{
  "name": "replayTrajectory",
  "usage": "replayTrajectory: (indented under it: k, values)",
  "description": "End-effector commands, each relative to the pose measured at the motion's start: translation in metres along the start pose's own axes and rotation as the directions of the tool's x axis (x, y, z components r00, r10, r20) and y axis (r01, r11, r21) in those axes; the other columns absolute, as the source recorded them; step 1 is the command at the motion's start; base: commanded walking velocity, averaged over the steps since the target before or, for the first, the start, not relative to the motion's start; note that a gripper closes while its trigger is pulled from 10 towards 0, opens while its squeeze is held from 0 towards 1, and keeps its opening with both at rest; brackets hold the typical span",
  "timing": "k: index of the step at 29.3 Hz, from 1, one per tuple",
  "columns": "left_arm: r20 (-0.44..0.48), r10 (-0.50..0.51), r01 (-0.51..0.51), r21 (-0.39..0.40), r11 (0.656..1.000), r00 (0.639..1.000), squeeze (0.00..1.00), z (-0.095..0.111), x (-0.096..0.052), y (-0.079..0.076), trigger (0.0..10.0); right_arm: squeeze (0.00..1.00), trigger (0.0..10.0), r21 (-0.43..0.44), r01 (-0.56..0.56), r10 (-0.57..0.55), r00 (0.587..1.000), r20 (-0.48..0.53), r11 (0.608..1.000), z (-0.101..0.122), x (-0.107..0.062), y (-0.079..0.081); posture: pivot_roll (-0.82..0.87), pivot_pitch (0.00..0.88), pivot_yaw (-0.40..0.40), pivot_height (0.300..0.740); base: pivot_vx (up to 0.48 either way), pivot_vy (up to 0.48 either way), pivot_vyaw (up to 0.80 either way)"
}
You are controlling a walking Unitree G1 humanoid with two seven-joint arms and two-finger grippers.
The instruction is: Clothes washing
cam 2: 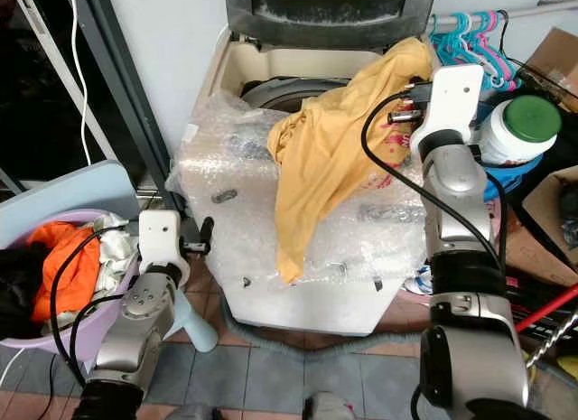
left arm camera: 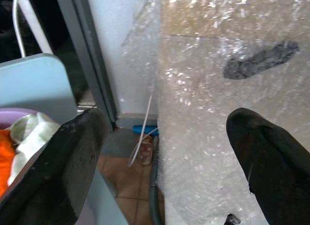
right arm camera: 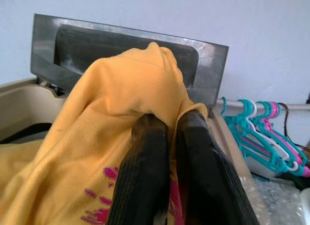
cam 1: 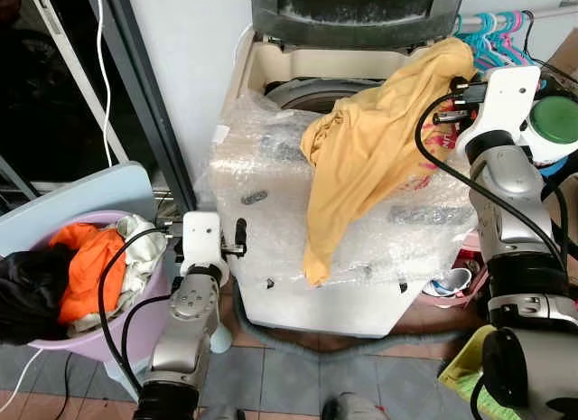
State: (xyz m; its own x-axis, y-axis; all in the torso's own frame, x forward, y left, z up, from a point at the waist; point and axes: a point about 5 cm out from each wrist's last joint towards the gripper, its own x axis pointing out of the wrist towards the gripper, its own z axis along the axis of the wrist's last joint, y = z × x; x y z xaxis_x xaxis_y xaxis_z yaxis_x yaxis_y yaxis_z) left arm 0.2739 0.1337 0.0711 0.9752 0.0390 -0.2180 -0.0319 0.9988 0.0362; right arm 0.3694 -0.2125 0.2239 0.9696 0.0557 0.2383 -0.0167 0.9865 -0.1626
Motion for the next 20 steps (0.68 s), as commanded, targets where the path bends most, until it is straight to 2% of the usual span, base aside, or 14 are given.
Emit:
replayTrajectory:
  k: [1,4,10,14,16,20]
  values:
    - [0.014,0.028,-0.028,0.004,1.000,1.000,0.00,0.005,0.000,0.007,10.0,0.00,10.0,0.006,-0.072,0.072,0.996,0.047,0.997,0.012,0.004,0.010,-0.06,0.000,0.011,0.740,0.000,0.000,0.00]
    - [0.018,0.044,-0.044,0.006,0.999,0.999,0.00,0.006,0.000,0.010,10.0,0.00,10.0,-0.002,-0.134,0.134,0.987,0.085,0.991,0.014,0.000,0.018,-0.05,0.000,0.010,0.740,0.080,0.000,0.00]
    - [0.011,0.062,-0.062,0.000,0.998,0.998,0.00,0.006,-0.001,0.012,10.0,0.00,10.0,-0.019,-0.204,0.205,0.973,0.109,0.979,0.016,-0.002,0.028,-0.05,0.000,0.011,0.740,0.336,0.000,0.00]
    - [0.009,0.062,-0.062,0.001,0.998,0.998,0.00,0.007,0.000,0.012,10.0,0.00,10.0,-0.039,-0.255,0.257,0.958,0.127,0.966,0.024,0.004,0.029,-0.06,0.000,0.013,0.740,0.412,0.000,0.00]
    - [0.006,0.060,-0.060,-0.002,0.998,0.998,0.00,0.006,0.001,0.011,10.0,0.00,10.0,-0.089,-0.287,0.297,0.945,0.137,0.954,0.031,0.008,0.030,-0.06,0.000,0.012,0.740,0.418,0.000,0.00]
    - [0.008,0.056,-0.056,-0.004,0.998,0.998,0.00,0.007,0.001,0.010,10.0,0.00,10.0,-0.103,-0.318,0.331,0.932,0.147,0.942,0.038,0.014,0.030,-0.06,0.000,0.011,0.740,0.457,0.000,0.00]
